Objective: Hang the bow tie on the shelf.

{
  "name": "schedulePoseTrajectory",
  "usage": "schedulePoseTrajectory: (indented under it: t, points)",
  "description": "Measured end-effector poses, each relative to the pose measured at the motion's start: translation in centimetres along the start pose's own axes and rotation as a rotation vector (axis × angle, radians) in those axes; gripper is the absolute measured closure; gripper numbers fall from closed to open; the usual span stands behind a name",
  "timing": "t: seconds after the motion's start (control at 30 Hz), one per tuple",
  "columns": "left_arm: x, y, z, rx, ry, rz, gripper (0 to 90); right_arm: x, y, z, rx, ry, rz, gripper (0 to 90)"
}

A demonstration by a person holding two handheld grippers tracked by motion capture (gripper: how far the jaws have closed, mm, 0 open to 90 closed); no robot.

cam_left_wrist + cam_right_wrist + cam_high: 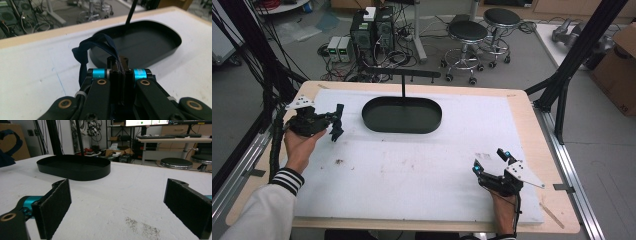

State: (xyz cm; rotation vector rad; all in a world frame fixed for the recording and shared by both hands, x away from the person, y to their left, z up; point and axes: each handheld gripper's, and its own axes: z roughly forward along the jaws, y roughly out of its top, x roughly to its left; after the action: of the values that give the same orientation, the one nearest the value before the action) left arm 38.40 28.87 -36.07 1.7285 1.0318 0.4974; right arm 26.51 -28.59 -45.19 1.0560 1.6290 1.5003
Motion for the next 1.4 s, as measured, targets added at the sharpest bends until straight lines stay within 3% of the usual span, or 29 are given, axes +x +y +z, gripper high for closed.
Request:
schedulePoseTrajectory:
  t: [0.1,0.13,0.3,0.6,0.97,1.23,1.3,1.4]
  points:
    - [-0.2,0.1,0.0,-0.024,-0.011,-0.007,88.5,0.0,0.0,0.0,0.001,0.001,0.003,6.5]
    - [-0.4,0.2,0.1,-0.053,-0.016,-0.003,88.5,0.0,0.0,0.0,0.001,0.001,0.003,6.5]
    - [-0.6,0.4,0.5,-0.107,-0.03,-0.049,88.6,0.0,0.0,0.0,-0.001,0.001,-0.001,6.5]
    - [-0.8,0.9,1.2,-0.132,-0.033,-0.046,88.6,-0.1,0.0,0.0,-0.002,0.001,0.001,6.6]
    - [-1.1,3.9,2.3,-0.176,-0.059,-0.036,88.5,0.0,0.0,0.0,-0.001,0.0,0.005,6.5]
    - [-1.2,5.1,3.4,-0.189,-0.068,-0.03,88.6,0.0,0.0,0.0,-0.004,-0.005,-0.003,6.5]
    - [-1.0,5.0,4.1,-0.191,-0.073,-0.061,88.6,0.0,0.0,-0.1,-0.004,-0.005,0.003,6.6]
    - [-0.8,5.0,4.6,-0.187,-0.068,-0.063,88.6,0.0,0.0,0.0,-0.005,-0.005,0.0,6.6]
